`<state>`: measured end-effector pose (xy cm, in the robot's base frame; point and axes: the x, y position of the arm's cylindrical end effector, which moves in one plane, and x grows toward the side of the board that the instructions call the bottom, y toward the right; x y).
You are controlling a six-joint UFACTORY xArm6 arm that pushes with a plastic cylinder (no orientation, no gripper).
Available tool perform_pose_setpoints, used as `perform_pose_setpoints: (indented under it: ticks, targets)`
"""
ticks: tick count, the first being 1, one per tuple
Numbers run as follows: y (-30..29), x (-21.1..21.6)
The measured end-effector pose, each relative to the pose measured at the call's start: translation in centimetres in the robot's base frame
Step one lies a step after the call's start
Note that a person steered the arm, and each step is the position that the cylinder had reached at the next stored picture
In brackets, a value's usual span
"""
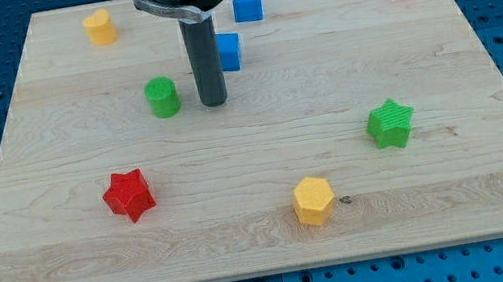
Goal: Move the arm right to the red star
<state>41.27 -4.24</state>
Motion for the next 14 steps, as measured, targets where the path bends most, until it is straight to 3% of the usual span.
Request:
perform_pose_setpoints:
  ticks: [1, 3, 4, 5, 7, 8, 14]
  targets:
    - [-3.9, -0.4]
    - [-5.8, -0.9]
    - [-6.7, -3.8]
    - [-9.7, -1.4]
    - [-5.9, -1.1]
    - [-5.4, 1.2]
    - [-8.7, 4.3]
